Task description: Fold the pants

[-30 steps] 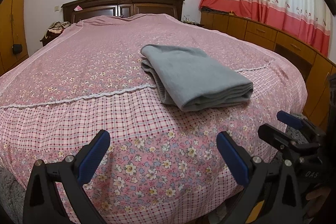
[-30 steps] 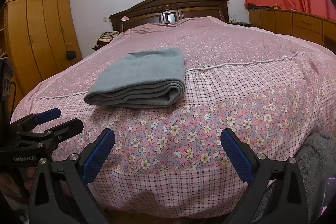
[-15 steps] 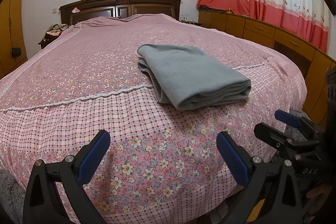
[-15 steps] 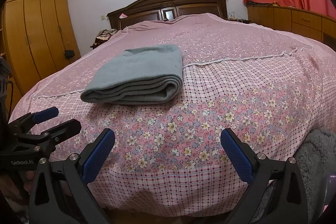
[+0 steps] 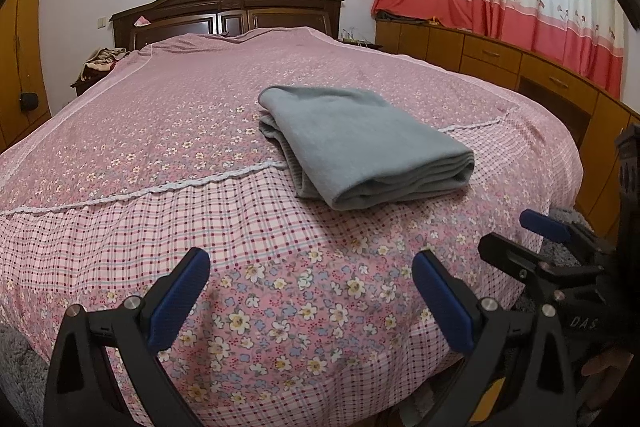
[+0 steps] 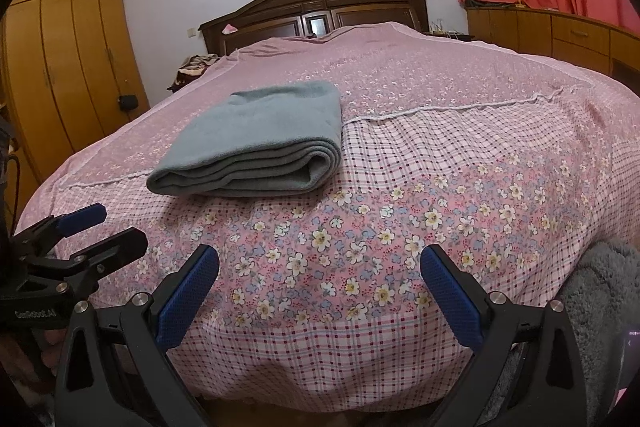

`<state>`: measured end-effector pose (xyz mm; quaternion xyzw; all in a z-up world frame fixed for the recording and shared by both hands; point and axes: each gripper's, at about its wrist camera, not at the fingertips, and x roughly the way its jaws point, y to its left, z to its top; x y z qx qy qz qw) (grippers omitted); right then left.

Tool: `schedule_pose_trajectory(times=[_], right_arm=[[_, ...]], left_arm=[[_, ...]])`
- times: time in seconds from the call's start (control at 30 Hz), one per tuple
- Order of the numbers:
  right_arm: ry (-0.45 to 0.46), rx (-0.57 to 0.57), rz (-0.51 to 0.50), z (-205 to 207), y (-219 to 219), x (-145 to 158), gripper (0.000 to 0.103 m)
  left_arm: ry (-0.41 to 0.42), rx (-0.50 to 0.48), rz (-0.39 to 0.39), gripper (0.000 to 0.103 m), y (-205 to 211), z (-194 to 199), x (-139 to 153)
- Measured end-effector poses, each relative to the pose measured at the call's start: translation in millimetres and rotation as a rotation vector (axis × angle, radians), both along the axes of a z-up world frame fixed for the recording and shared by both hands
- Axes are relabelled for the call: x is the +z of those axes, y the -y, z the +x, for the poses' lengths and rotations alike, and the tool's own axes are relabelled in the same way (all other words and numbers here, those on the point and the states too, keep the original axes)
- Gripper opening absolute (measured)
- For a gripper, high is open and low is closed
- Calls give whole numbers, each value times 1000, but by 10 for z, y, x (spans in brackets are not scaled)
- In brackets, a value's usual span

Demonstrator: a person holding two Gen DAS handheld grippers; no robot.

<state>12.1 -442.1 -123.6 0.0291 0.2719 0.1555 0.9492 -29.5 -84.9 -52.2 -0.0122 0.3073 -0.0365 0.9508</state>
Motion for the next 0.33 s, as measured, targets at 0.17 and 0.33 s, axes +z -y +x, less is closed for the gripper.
schedule_pose_trajectory(times=[0.17, 0.33], right_arm=[[-1, 1, -1, -10, 7, -2, 102], [-7, 3, -2, -9, 15, -7, 102]], left_arm=[[2, 3, -3, 103, -7, -9, 3], [2, 3, -7, 103, -20, -16, 6]])
